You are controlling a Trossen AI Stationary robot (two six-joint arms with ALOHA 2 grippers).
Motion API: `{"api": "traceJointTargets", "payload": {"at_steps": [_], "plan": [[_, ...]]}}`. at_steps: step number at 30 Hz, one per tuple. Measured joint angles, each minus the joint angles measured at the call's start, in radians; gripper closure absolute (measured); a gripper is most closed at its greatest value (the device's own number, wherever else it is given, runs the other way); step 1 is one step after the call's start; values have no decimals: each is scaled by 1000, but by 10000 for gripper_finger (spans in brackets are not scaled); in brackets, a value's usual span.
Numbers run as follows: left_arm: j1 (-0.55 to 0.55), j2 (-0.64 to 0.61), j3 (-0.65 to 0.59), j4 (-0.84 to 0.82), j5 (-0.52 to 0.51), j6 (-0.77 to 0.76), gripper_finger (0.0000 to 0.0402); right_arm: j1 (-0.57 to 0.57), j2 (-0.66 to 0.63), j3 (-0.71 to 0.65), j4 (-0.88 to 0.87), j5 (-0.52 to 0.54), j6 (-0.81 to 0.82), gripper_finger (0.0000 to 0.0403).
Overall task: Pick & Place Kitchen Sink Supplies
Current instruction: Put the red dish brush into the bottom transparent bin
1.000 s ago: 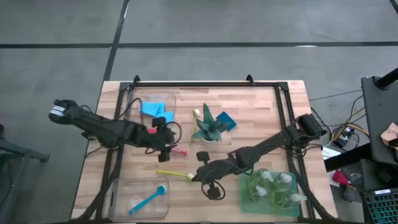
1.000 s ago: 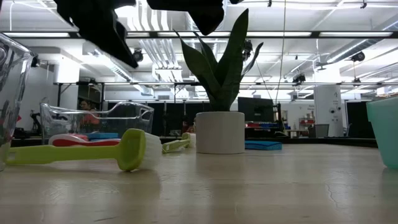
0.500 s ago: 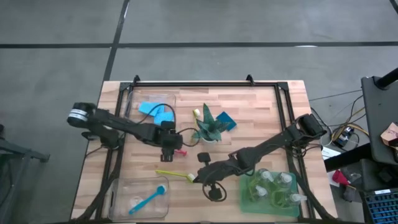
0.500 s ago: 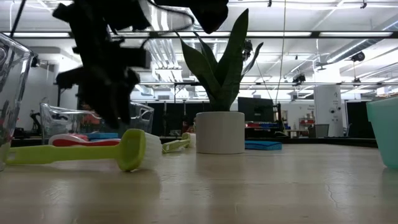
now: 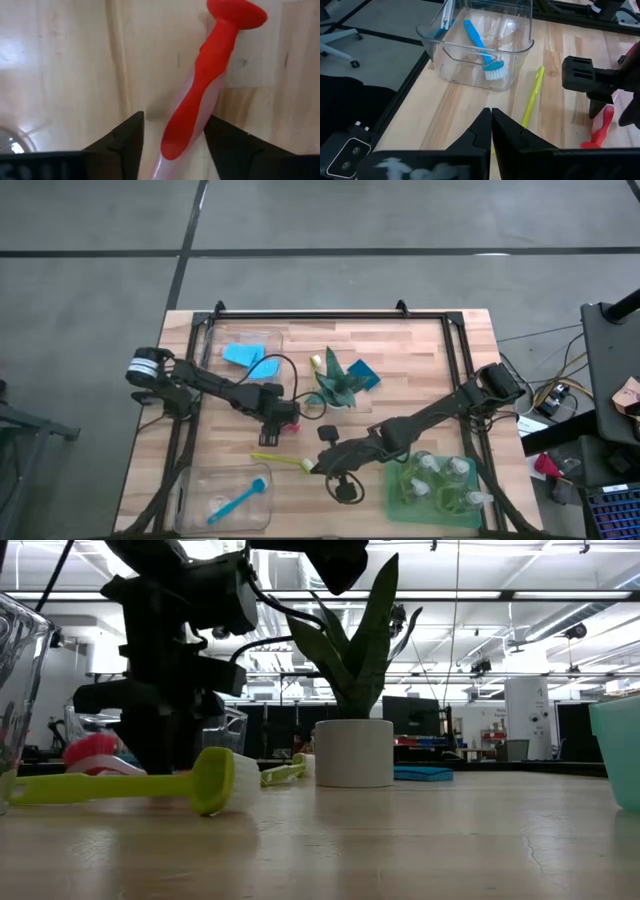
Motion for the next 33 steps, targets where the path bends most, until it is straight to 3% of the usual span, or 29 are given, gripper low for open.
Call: {"api": "traceJointTargets", "payload": {"at_steps": [8, 14, 20, 27, 33], "plan": [[0, 0, 1, 9, 11, -3, 325, 0, 0, 0, 0, 0, 0, 394], [1, -10, 37, -9, 9, 4, 326, 0, 0, 0, -1, 0, -1, 394], [0, -43, 147, -186, 8, -24, 326, 0, 0, 0, -1, 0, -7, 394], [-13, -76, 325, -453, 72, -170, 326, 0, -9, 1, -62, 0, -24, 394], [-105, -132, 443, -551, 147, -318, 326, 0, -13, 2, -128, 0, -59, 394]]}}
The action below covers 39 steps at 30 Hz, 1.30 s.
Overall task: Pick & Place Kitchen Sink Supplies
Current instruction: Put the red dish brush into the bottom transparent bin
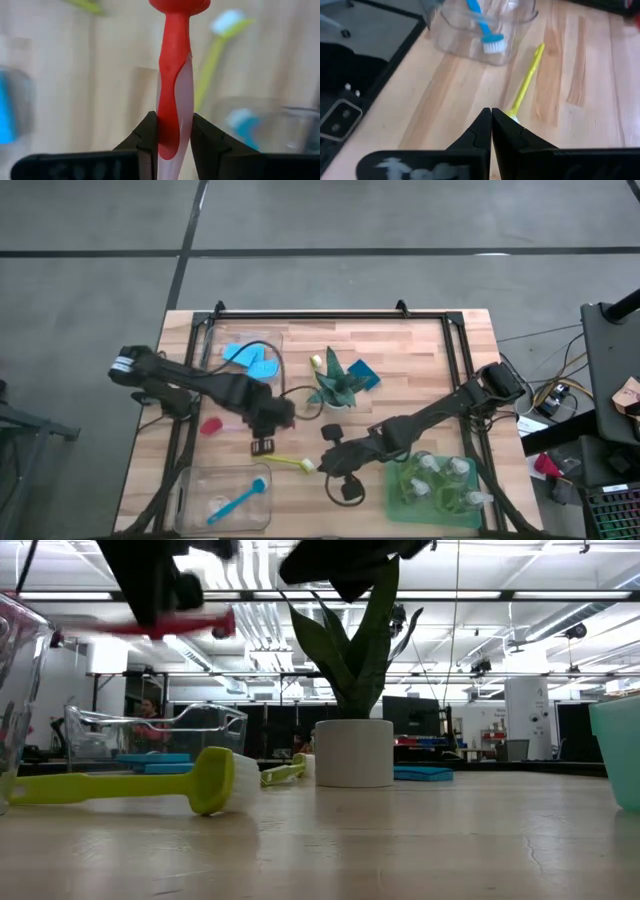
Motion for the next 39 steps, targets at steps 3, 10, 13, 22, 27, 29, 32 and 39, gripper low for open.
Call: {"api": "traceJointTargets", "payload": {"at_steps": [3, 10, 13, 22, 27, 29, 32, 39], "plan": [[-82, -30, 39, -19, 12, -99, 326, 0, 0, -3, -20, 0, -10, 394], [-292, -71, 75, -9, 11, -448, 326, 0, 0, -10, -37, 0, -17, 394], [-371, -69, 68, 31, 9, -593, 323, 0, 0, -11, -37, 0, -20, 394], [-497, -67, -40, 230, -168, -707, 320, 0, 0, -11, -29, 0, -20, 394], [-530, -66, -126, 251, -129, -835, 319, 0, 0, -11, -32, 0, -5, 394], [-543, -66, -150, 250, -125, -856, 320, 0, 0, -12, -32, 0, -5, 394], [-544, -66, -182, 299, -97, -870, 317, 0, 0, -12, -30, 0, -4, 394], [-545, -66, -254, 376, -20, -904, 296, 0, 0, -12, -28, 0, 18, 394]]}}
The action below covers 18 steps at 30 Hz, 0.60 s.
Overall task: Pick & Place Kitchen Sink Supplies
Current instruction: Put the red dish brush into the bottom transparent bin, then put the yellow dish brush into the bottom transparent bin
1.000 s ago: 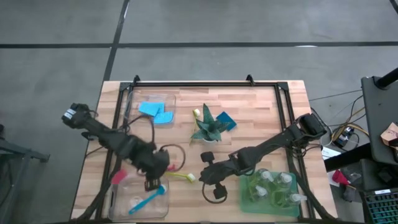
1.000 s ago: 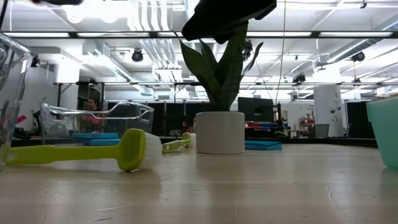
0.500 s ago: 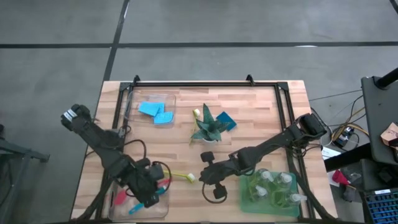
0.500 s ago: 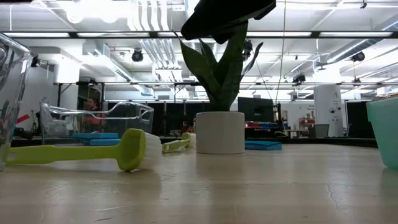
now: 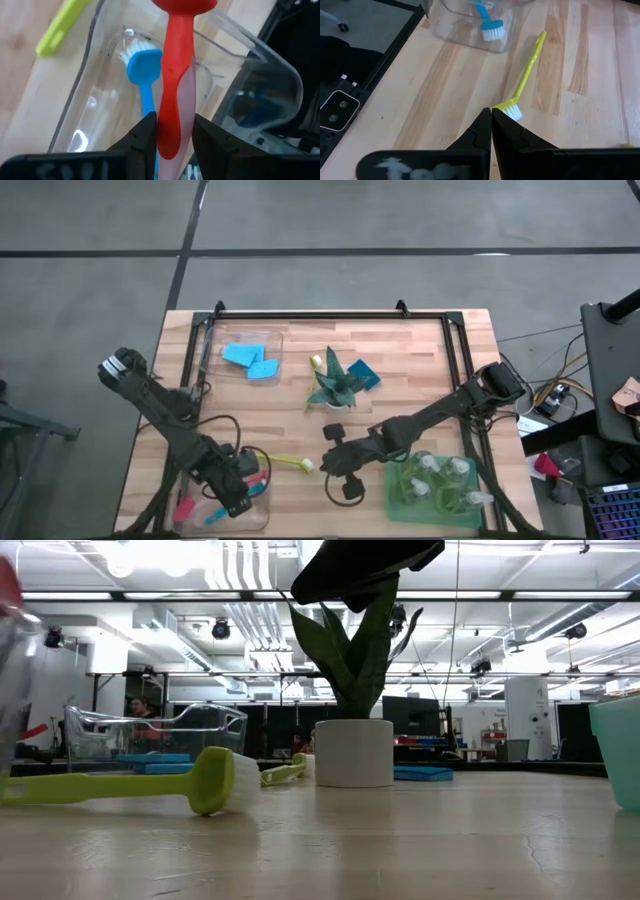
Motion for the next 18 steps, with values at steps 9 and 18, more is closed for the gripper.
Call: {"api": "traceJointTargets", "payload": {"at_steps": [9, 18], "plan": [[0, 0, -20, -5, 28, -73, 251, 0, 1, -1, 8, 0, 0, 394], [2, -27, 35, -4, -50, 90, 226, 3, 2, -6, 86, 1, 10, 394]]}}
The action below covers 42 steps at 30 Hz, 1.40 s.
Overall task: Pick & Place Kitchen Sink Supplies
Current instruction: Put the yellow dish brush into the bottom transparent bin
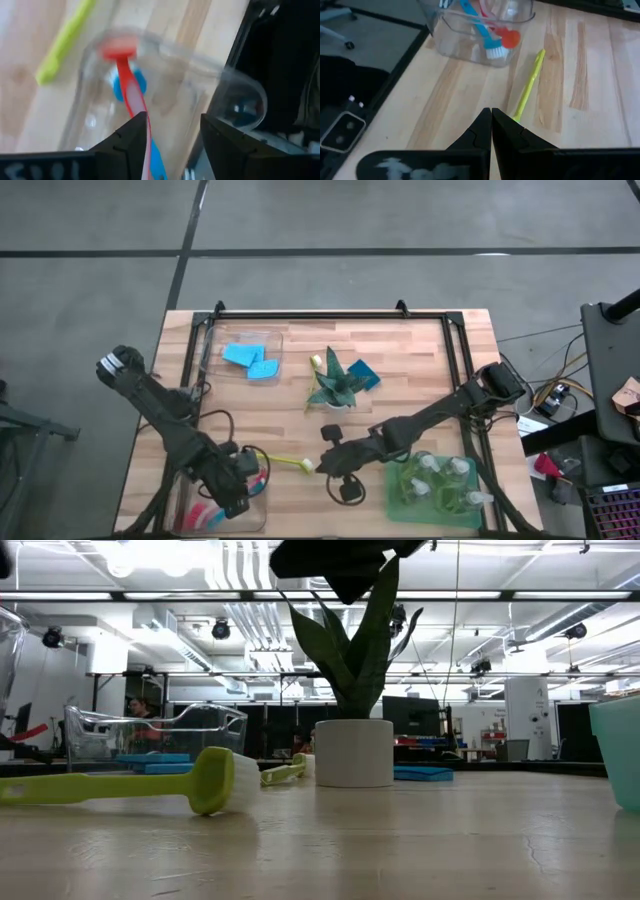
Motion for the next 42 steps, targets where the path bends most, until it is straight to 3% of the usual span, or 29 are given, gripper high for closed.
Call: {"api": "traceJointTargets", "payload": {"at_steps": [4, 9, 14, 20, 26, 42], "plan": [[0, -44, 16, 2, -177, 77, 227, -6, 1, 0, 36, 2, 42, 394], [-5, -102, 21, 80, -553, 252, 225, -8, 3, 0, 45, 14, 73, 374], [-15, -131, 21, 261, -956, 529, 225, -7, 27, 0, 48, 34, 105, 299], [-10, -109, 8, 553, -1269, 875, 223, -16, 99, 8, 53, 131, 151, 196], [24, -51, 8, 681, -1448, 1013, 223, -39, 192, 45, 51, 139, 207, 153], [63, 3, 8, 683, -1451, 1020, 223, -40, 271, 69, 77, 131, 309, 148]]}}
